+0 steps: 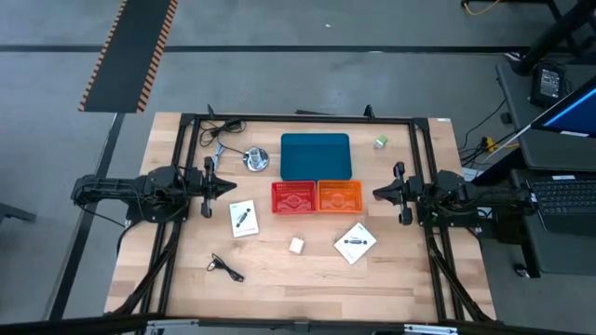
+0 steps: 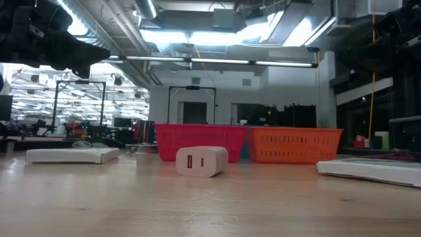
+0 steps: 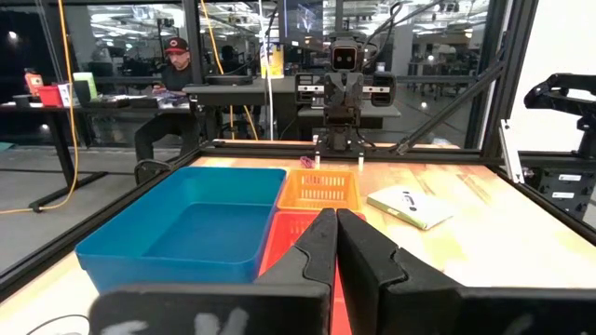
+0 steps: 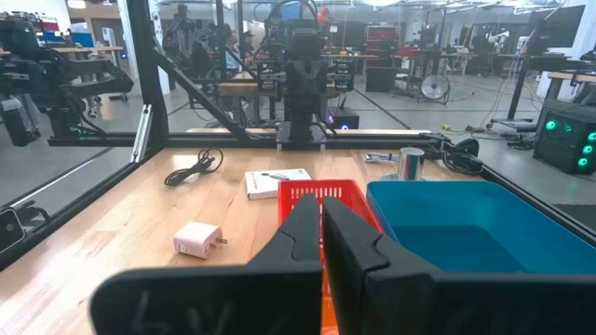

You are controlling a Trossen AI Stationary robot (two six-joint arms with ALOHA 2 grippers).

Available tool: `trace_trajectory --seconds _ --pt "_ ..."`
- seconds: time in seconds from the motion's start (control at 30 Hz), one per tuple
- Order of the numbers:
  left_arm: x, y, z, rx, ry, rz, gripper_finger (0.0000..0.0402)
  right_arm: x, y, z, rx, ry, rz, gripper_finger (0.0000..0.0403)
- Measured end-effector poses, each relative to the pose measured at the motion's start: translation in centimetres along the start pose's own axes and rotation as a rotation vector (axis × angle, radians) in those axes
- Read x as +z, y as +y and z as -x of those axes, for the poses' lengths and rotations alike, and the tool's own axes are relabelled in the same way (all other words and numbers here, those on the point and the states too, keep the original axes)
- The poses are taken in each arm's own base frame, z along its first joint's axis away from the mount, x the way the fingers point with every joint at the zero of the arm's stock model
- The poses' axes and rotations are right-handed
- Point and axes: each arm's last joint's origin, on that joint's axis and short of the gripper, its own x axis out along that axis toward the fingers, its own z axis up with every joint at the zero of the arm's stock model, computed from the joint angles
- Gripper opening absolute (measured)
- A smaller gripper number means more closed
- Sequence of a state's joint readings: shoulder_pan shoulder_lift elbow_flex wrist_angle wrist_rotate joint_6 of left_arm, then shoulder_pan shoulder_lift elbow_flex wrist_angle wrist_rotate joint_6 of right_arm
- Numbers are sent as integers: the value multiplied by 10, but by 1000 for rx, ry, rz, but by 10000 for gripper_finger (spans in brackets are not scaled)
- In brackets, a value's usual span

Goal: Pick and place items into bin

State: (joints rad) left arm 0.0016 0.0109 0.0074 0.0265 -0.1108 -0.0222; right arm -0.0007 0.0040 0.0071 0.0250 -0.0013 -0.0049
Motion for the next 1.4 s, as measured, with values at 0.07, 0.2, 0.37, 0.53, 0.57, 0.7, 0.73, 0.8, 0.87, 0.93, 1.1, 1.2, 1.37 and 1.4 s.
trace_trajectory --seconds 0.07,0.2,0.37,0.53,0.57,0.7,0.73,0.8,0.87,0.93,1.1,1.2,1.37,1.4 --pt "0 0 0 0 0 0 6 0 0 0 0 0 0 0" --pt "0 0 0 0 0 0 6 0 0 0 0 0 0 0" --pt "0 0 0 0 0 0 6 0 0 0 0 0 0 0" --pt "0 0 0 0 0 0 6 1 0 0 0 -10 3 0" --pt "0 0 0 0 1 0 6 1 0 0 0 -9 4 0" --pt "1 0 0 4 -13 -32 6 1 0 0 0 -8 0 0" --pt "2 0 0 4 -24 -50 6 1 0 0 0 -9 0 0" --pt "2 0 0 3 -26 -63 6 1 0 0 0 -8 0 0" --pt "3 0 0 3 -27 -63 6 1 0 0 0 -8 1 0" --pt "3 0 0 3 -27 -63 6 1 0 0 0 -8 2 0" --pt "3 0 0 2 -27 -59 6 1 0 0 0 -7 3 0" --pt "2 0 0 1 -23 -59 6 1 0 0 0 -6 3 0" --pt "2 0 0 1 -21 -60 6 0 0 0 0 -2 3 0" --pt "2 0 0 1 -21 -60 6 0 0 0 0 -1 3 0"
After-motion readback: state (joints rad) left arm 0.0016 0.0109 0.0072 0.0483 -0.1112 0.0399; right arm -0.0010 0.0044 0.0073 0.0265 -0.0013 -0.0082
